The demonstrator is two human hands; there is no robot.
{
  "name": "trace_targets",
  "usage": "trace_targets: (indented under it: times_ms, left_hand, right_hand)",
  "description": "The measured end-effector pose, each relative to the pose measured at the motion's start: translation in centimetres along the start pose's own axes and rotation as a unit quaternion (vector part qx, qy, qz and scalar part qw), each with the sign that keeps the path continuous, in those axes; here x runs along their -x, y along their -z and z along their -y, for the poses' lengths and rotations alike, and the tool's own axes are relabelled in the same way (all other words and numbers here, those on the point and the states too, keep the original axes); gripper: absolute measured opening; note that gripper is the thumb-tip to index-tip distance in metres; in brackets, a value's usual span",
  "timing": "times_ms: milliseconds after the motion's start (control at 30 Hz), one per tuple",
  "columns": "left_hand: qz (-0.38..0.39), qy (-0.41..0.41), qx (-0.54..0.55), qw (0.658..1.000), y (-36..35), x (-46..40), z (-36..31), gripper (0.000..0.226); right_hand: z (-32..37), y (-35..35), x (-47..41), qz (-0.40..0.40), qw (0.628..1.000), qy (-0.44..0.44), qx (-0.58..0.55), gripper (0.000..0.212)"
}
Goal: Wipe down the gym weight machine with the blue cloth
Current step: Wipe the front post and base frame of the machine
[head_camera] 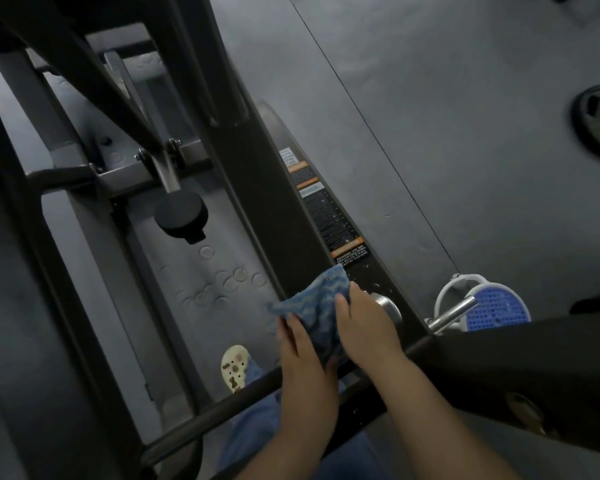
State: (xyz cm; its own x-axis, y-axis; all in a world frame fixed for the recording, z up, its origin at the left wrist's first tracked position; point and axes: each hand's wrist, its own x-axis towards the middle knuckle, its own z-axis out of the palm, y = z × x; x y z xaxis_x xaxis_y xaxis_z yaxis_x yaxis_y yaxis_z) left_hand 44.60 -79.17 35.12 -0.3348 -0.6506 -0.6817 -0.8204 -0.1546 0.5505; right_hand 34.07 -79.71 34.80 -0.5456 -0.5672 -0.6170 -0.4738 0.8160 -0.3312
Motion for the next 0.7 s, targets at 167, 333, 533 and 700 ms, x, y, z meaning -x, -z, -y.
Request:
trace_targets:
  times_ms: [167, 333, 533, 700]
  left_hand:
    - [0.036, -0.054, -0.059, 0.996, -0.1, -0.2, 0.1, 0.081]
    - [0.037, -0.038, -0.050, 0.997, -0.2, -1.3, -0.3, 0.081]
    - [0.028, 0.011, -0.081, 0.996, -0.2, -2.7, -2.3, 0.083]
    - [-0.002, 0.002, -0.101, 0.995, 1.3, -4.8, -3.2, 0.084]
  right_hand:
    - [2.4, 1.5, -3.8, 0.097, 0.993, -0.071, -0.021, 0.055]
    - [3.6, 1.1, -6.4, 0.096, 0.962, -0.188, -0.175, 0.064]
    - [4.2, 1.2, -8.0, 0.095, 0.951, -0.203, -0.215, 0.066]
    - [6.6, 2.1, -9.8, 0.087, 0.953, -0.185, -0.224, 0.067]
